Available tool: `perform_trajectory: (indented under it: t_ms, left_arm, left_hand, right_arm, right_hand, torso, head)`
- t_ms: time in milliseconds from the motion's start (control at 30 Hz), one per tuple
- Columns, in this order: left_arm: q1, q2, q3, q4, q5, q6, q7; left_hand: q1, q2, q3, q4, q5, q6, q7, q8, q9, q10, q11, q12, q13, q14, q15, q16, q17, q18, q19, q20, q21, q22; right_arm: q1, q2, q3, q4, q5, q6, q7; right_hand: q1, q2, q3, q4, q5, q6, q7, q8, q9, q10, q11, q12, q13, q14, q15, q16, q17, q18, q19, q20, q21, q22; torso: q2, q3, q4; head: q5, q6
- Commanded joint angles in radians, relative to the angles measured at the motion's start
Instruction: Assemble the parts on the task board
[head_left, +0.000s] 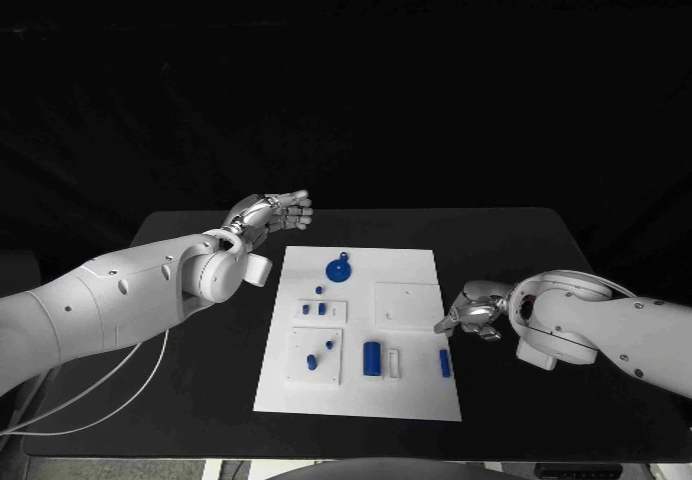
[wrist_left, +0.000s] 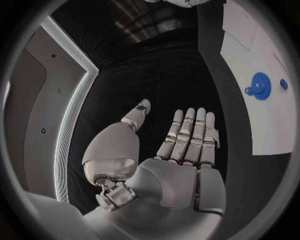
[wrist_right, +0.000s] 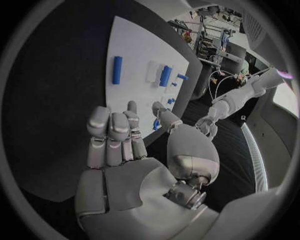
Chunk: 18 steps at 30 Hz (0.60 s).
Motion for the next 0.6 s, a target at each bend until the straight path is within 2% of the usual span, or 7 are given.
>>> perform_trajectory:
  t_ms: [33, 200, 333, 600]
  left_arm:
    - [0.001, -0.001, 0.0, 0.004, 0.003, 0.008, 0.008]
    - [0.001, -0.005, 0.0, 0.007, 0.003, 0.009, 0.01]
    - [0.001, -0.006, 0.0, 0.008, 0.003, 0.009, 0.011]
    - [0.001, -0.01, -0.001, 0.009, 0.003, 0.011, 0.01]
  left_hand:
    - [-0.002, -0.003, 0.001, 0.007, -0.004, -0.007, 0.031, -0.005, -0.001, -0.009, 0.0, -0.005, -0.001, -0.008, 0.001, -0.006, 0.001, 0.021, 0.006, 0.001, -0.005, 0.001]
    - [-0.003, -0.003, 0.001, 0.008, -0.005, -0.006, 0.031, -0.005, -0.001, -0.009, 0.0, -0.004, -0.001, -0.008, 0.001, -0.006, 0.001, 0.021, 0.006, 0.001, -0.005, 0.002]
    - [-0.003, -0.003, 0.001, 0.008, -0.005, -0.006, 0.031, -0.005, -0.001, -0.009, 0.0, -0.004, -0.001, -0.008, 0.001, -0.006, 0.001, 0.021, 0.006, 0.001, -0.006, 0.002]
    - [-0.004, -0.004, 0.0, 0.009, -0.005, -0.007, 0.031, -0.005, -0.001, -0.009, 0.0, -0.004, -0.001, -0.009, 0.001, -0.007, 0.001, 0.021, 0.006, 0.001, -0.006, 0.002]
  right_arm:
    - [-0.003, -0.012, -0.007, 0.013, -0.09, 0.059, -0.076]
    - [-0.012, -0.021, -0.024, 0.037, -0.11, 0.059, -0.108]
    - [-0.033, -0.012, -0.026, 0.037, -0.128, 0.053, -0.117]
    - [-0.061, 0.013, -0.028, 0.015, -0.135, 0.032, -0.123]
  right_hand:
    - [0.001, 0.003, -0.009, -0.002, -0.001, -0.005, 0.001, -0.003, 0.001, -0.004, 0.006, -0.005, 0.0, -0.002, 0.004, -0.003, -0.001, 0.072, -0.004, -0.001, -0.004, 0.01]
    - [-0.01, -0.006, -0.022, -0.001, -0.001, -0.007, 0.002, -0.004, 0.002, -0.007, 0.006, -0.007, 0.0, -0.002, 0.005, -0.004, -0.001, 0.072, -0.006, 0.002, -0.006, 0.01]
    - [-0.019, -0.014, -0.03, 0.003, -0.001, -0.008, 0.002, -0.005, 0.002, -0.008, 0.007, -0.008, 0.0, -0.003, 0.005, -0.005, -0.002, 0.072, -0.007, 0.003, -0.007, 0.01]
    - [-0.029, -0.02, -0.035, 0.011, -0.001, -0.006, 0.001, -0.003, 0.003, -0.008, 0.006, -0.008, 0.0, -0.002, 0.005, -0.005, -0.001, 0.071, -0.007, 0.004, -0.008, 0.009]
  torso:
    - [0.001, -0.0003, -0.0001]
    - [0.0, -0.0006, 0.0006]
    - [0.001, -0.0006, 0.0017]
    - [0.001, -0.001, 0.0027]
  head:
    - [-0.015, -0.001]
    - [-0.023, -0.012]
    - [-0.028, -0.012]
    - [-0.03, -0.016]
